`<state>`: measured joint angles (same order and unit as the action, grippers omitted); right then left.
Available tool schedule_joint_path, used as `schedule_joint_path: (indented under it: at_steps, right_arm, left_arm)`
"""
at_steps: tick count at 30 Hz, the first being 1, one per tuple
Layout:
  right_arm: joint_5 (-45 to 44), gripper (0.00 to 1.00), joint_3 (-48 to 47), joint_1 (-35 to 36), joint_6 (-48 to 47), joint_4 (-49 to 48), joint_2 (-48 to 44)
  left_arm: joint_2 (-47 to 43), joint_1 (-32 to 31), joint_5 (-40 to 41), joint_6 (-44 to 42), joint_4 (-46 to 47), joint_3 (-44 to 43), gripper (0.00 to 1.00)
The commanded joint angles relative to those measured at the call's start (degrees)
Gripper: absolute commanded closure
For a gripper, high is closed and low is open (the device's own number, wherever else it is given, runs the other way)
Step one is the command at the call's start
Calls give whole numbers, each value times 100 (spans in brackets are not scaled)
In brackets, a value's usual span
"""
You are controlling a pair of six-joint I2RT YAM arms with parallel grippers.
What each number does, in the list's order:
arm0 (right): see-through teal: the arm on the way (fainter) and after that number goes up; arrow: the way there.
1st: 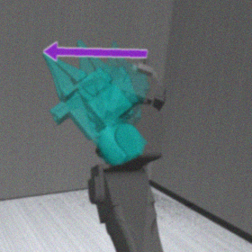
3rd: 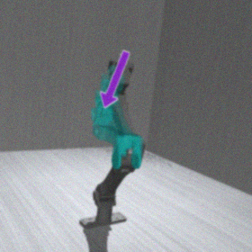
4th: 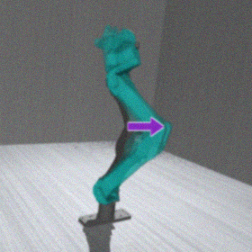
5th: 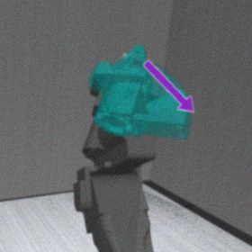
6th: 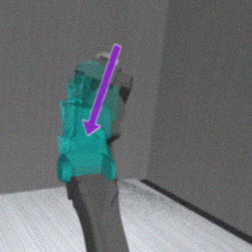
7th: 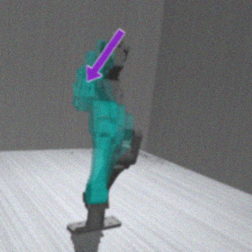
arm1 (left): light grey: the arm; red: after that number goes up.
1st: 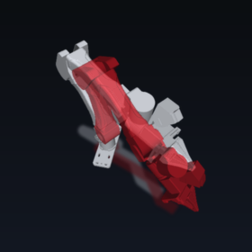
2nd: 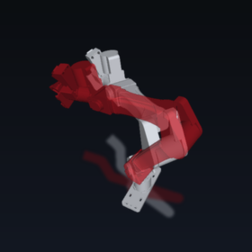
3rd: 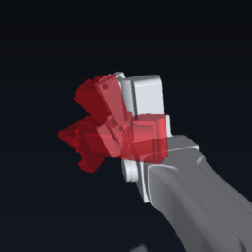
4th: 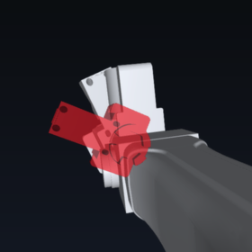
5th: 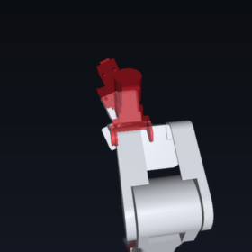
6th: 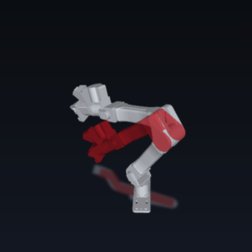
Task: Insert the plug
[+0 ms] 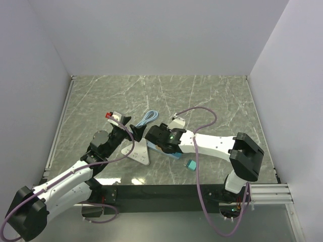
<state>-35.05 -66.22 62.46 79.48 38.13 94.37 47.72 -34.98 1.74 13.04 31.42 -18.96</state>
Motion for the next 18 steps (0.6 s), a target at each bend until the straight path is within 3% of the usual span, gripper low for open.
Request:
schedule_joint_path:
  at_steps: [1, 18]
  right_arm:
    - [-187, 100, -58, 74, 217, 222, 213]
    - [-222, 100, -59, 364, 103, 345, 600]
  left_arm:
    - [-62, 35, -112, 85, 110, 33, 4]
    - [-79, 132, -130, 138, 163, 103, 4]
